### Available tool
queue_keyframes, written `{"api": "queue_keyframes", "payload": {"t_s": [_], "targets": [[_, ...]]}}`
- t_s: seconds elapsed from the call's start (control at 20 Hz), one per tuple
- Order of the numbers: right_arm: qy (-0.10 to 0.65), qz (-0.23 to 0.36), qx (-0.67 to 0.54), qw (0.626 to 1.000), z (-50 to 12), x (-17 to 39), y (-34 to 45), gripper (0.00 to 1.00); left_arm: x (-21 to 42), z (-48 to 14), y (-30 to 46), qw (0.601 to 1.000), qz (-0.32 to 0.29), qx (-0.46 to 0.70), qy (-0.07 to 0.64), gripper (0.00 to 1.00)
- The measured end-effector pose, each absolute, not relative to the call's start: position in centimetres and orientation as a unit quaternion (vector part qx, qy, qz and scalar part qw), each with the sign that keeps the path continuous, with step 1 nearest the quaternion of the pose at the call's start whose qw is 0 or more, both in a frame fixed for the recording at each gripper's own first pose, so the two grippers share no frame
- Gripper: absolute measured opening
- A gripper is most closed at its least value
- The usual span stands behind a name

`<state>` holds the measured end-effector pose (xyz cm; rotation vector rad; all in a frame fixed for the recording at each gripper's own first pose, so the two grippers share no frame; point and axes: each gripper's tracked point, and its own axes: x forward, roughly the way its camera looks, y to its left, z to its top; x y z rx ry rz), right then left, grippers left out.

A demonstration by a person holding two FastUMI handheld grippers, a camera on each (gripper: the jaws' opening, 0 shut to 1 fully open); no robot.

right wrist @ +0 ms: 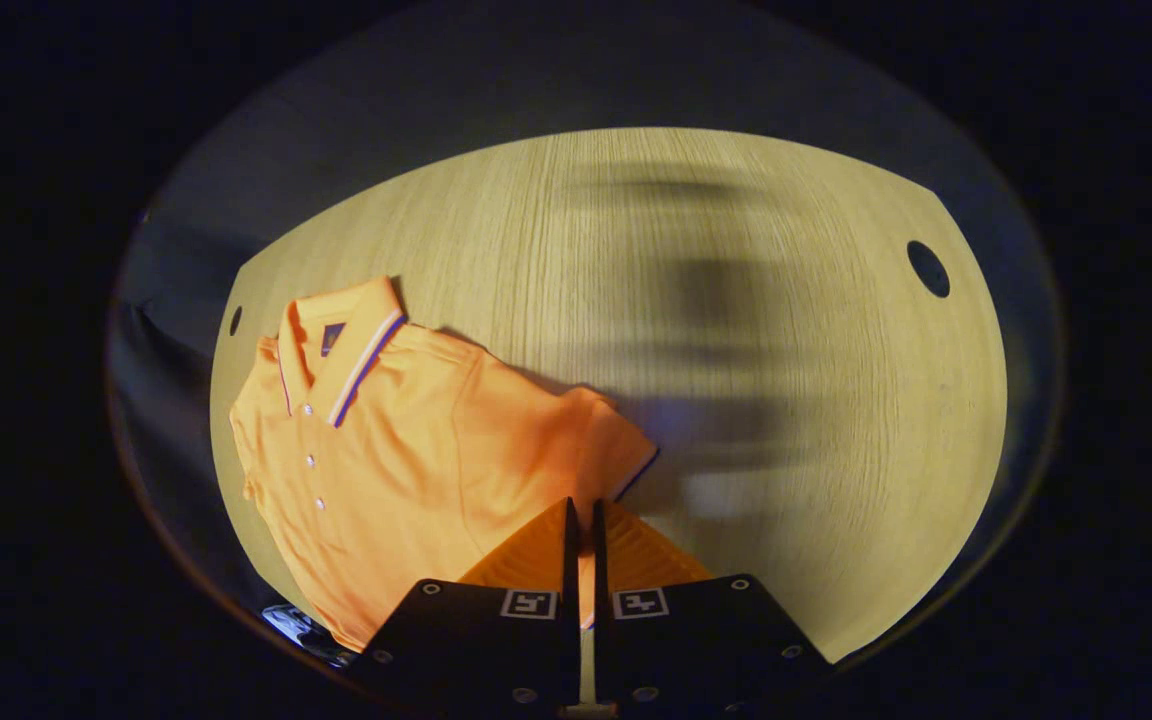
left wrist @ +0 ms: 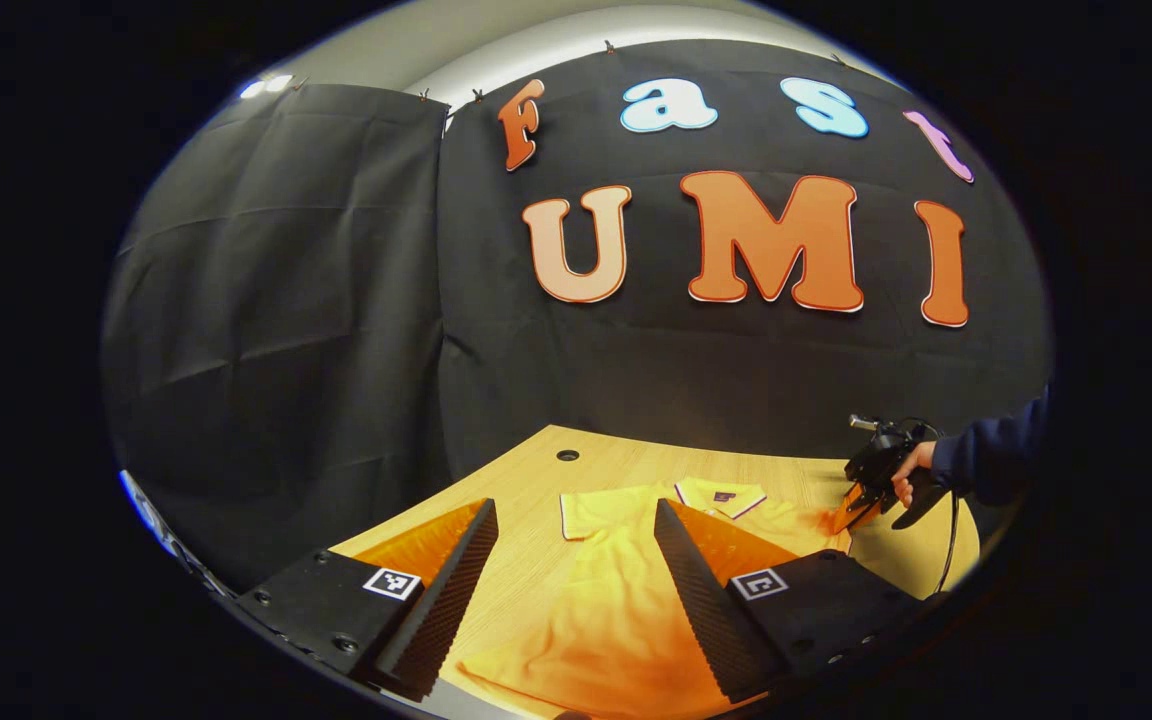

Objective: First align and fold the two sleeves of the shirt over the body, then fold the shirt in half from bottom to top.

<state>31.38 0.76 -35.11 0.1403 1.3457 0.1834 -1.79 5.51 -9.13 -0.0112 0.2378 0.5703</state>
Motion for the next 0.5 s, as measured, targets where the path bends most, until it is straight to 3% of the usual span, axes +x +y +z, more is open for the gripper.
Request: {"api": "queue_keyframes", "payload": {"t_s": [0.5], "targets": [[0.592,0.180,0.051,0.784,-29.2,31.9,9.1,0.06,-3.7,-8.8,5.9,0.946,0.304,0.002,0.114,0.96]]}}
